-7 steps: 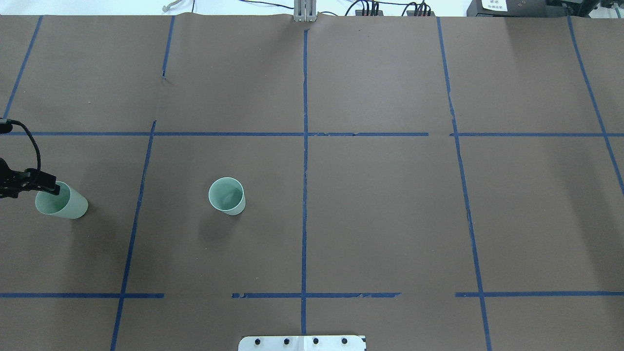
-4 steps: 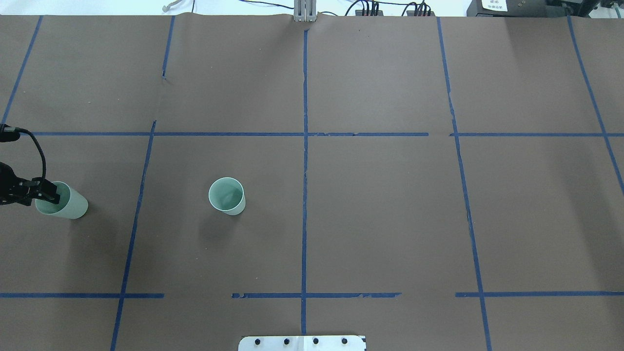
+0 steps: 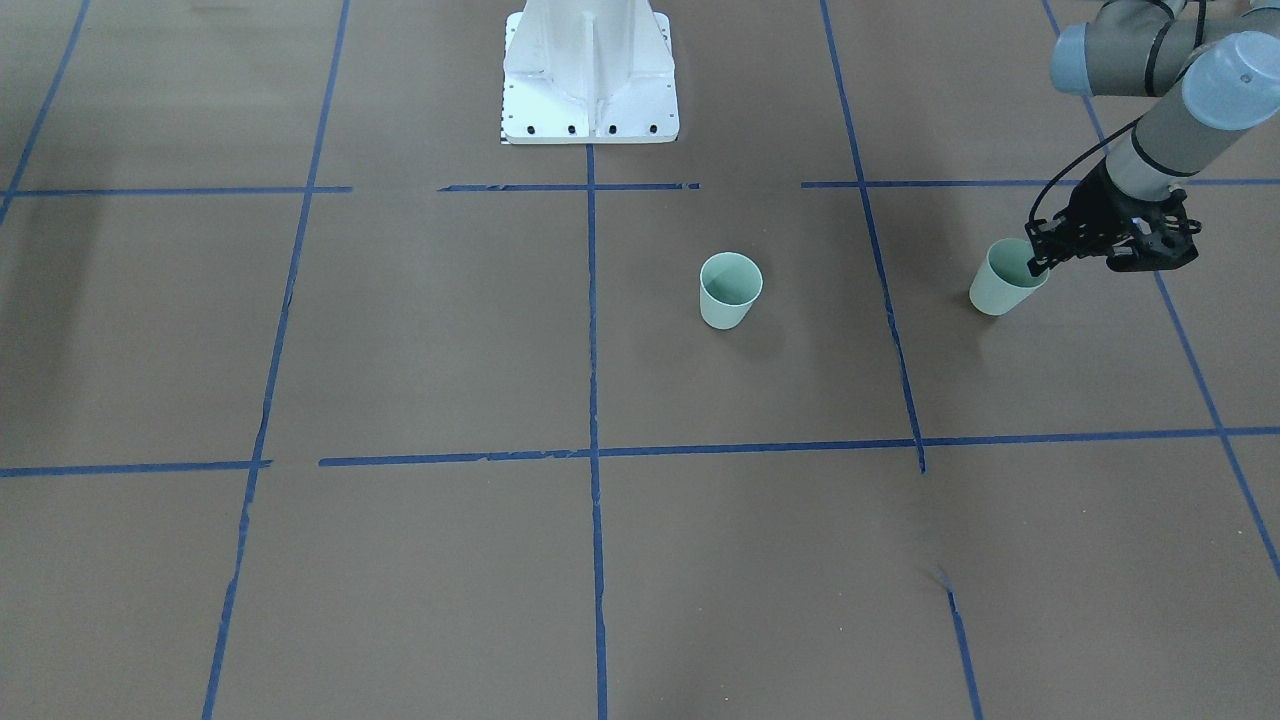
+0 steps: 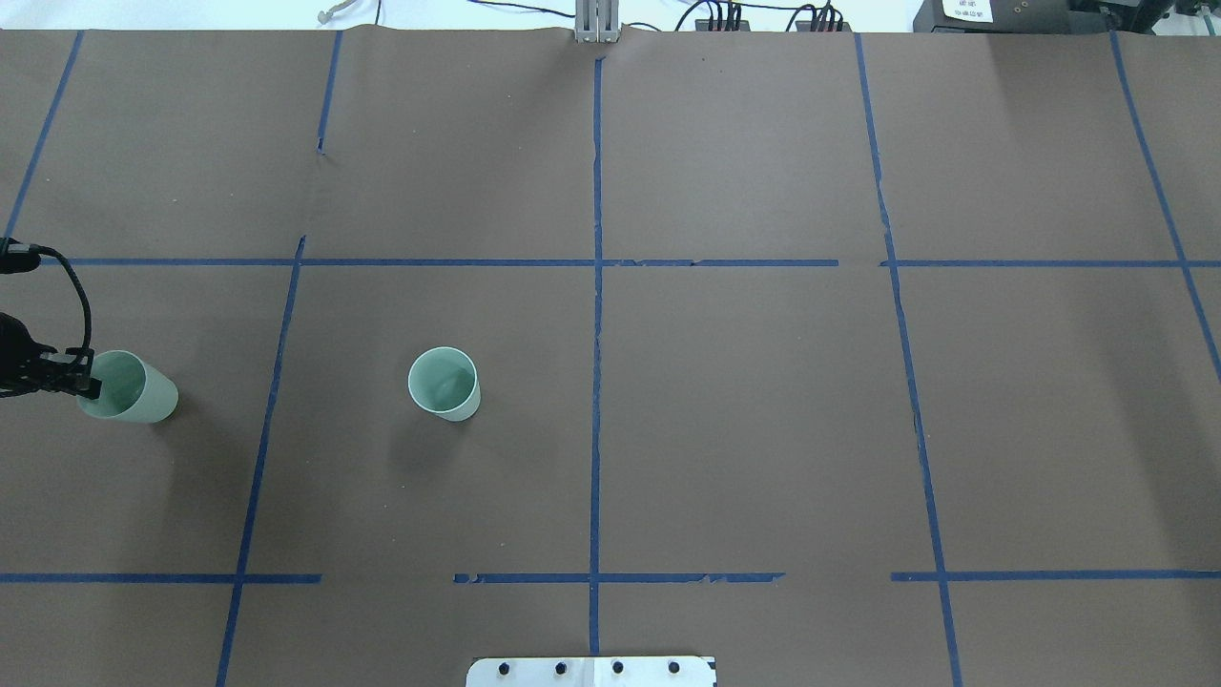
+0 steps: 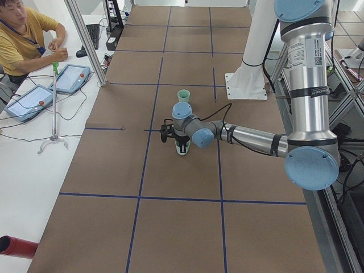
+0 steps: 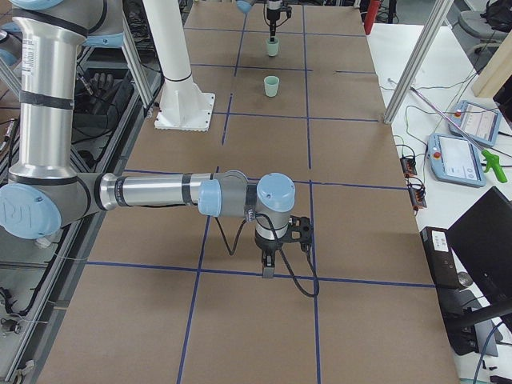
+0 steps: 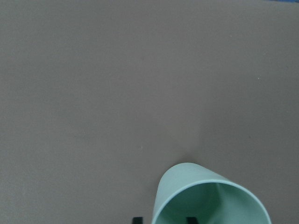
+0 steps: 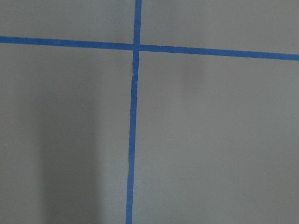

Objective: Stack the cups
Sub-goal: 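Lift the cup with the left gripper and carry it over the other cup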

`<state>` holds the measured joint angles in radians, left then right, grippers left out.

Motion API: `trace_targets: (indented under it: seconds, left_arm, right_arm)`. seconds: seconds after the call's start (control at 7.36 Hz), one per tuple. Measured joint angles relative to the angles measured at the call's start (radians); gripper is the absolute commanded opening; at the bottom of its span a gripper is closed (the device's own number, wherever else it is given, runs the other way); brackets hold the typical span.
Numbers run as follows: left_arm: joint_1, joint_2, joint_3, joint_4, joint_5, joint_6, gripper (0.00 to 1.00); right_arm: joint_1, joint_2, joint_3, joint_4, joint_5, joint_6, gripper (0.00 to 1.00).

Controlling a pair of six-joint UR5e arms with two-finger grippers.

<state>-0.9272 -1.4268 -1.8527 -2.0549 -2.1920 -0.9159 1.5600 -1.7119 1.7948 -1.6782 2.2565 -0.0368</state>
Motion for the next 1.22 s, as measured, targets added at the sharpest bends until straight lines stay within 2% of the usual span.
trace_targets:
  seconds: [0.27, 0.54, 0.81, 0.95, 1.22]
  left_arm:
    - [-0.007, -0.028, -0.083, 0.071, 0.000, -0.037, 0.00]
    - [-0.005, -0.188, -0.144, 0.262, 0.000, -0.157, 0.00]
    - [0.047, -0.400, -0.149, 0.424, -0.012, -0.340, 0.00]
    - [0.092, -0.477, -0.140, 0.460, -0.016, -0.427, 0.00]
    - [0.181, -0.568, -0.101, 0.479, -0.012, -0.556, 0.00]
  right_arm:
    - [0.000, 0.000, 0.000, 0.000, 0.000, 0.000, 1.00]
    - [-0.001, 0.000, 0.000, 0.000, 0.000, 0.000, 1.00]
    - [0.000, 0.000, 0.000, 0.000, 0.000, 0.000, 1.00]
    - [0.000, 0.000, 0.000, 0.000, 0.000, 0.000, 1.00]
    - [0.000, 0.000, 0.000, 0.000, 0.000, 0.000, 1.00]
